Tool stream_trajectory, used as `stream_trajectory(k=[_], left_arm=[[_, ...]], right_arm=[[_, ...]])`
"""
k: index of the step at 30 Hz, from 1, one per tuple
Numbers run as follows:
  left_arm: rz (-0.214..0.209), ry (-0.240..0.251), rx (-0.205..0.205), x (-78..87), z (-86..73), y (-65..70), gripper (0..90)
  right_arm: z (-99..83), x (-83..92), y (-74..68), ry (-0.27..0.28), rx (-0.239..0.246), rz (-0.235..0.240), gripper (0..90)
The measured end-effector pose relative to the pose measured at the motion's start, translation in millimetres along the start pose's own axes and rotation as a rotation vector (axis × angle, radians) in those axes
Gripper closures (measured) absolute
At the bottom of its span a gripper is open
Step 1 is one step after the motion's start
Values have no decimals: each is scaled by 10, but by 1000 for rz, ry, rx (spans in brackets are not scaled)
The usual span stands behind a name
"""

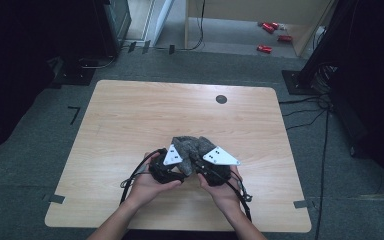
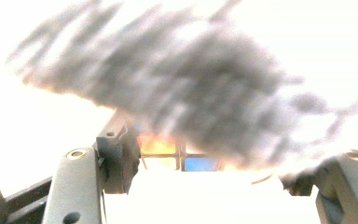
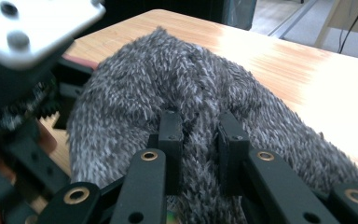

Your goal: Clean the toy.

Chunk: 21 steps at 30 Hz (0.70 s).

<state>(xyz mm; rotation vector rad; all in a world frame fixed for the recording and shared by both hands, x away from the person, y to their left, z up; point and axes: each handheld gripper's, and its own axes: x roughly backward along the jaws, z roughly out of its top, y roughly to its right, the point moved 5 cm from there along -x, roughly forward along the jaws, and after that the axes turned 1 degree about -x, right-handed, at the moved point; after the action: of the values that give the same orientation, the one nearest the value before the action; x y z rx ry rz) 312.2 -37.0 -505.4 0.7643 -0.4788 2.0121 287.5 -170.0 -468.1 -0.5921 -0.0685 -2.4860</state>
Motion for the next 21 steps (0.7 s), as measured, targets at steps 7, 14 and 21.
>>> stream_trajectory(k=[7, 14, 21], left_arm=[[0, 20, -7, 11, 21, 41, 352], [2, 17, -1, 24, 3, -12, 352], [-17, 38, -14, 35, 31, 49, 352]], right_arm=[[37, 37, -220, 16, 83, 21, 765], [13, 24, 15, 2, 2, -9, 766], [67, 90, -179, 12, 39, 42, 762]])
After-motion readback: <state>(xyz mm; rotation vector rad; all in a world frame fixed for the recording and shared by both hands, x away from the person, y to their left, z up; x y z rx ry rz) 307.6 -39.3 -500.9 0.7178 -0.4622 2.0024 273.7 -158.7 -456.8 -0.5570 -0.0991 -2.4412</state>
